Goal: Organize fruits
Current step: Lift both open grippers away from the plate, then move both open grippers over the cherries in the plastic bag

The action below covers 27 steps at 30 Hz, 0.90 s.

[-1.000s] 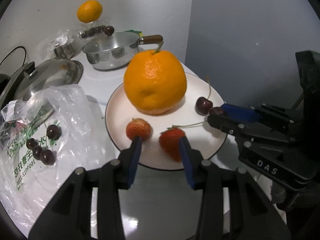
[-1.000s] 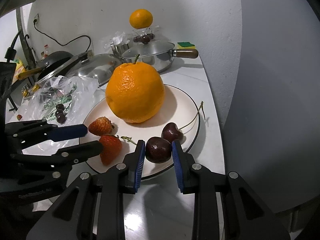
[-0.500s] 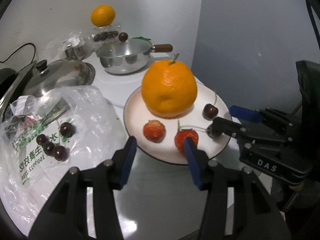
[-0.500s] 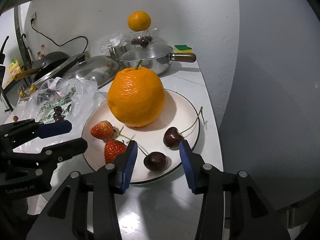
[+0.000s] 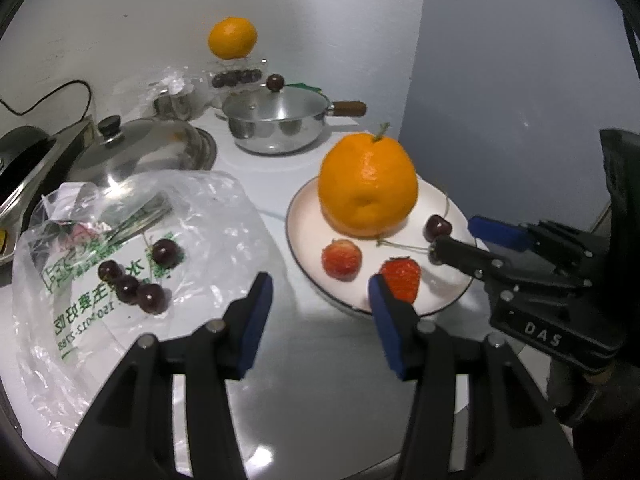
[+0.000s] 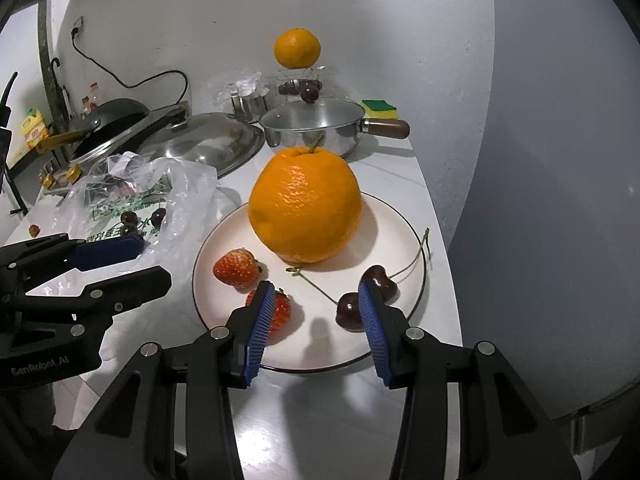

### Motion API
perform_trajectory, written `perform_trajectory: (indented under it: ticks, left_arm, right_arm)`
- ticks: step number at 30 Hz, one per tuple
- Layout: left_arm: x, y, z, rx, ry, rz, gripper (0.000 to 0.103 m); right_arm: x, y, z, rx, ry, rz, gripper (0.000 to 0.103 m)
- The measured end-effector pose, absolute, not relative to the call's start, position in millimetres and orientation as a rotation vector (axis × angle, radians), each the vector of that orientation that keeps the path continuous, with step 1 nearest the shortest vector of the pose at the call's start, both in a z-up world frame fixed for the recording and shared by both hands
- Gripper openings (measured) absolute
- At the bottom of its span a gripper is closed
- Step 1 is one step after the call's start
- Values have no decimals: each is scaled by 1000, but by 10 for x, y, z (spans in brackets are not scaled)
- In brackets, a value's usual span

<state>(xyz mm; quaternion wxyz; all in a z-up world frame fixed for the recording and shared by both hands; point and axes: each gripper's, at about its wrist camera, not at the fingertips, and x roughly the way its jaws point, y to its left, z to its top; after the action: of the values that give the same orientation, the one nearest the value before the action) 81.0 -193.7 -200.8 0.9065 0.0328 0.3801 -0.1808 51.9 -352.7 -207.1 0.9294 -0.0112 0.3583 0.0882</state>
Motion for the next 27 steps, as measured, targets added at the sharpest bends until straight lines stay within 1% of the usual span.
perform_trajectory:
  ticks: [1, 2, 3, 27]
  left_arm:
    - [806, -1908, -2002, 63, 782, -371, 57]
    - [800, -1886, -1997, 59, 779, -369, 65]
    - [793, -1854, -1988, 50, 774, -365, 67]
    - [739, -927, -1943, -34, 748, -237, 68]
  right_arm:
    - [519, -3518, -2063, -24, 733, 182, 46]
    - [519, -3500, -2057, -27, 732, 183, 46]
    - [519, -3482, -2050, -28, 731, 185, 46]
    - [594, -2706, -1907, -88, 710, 263, 46]
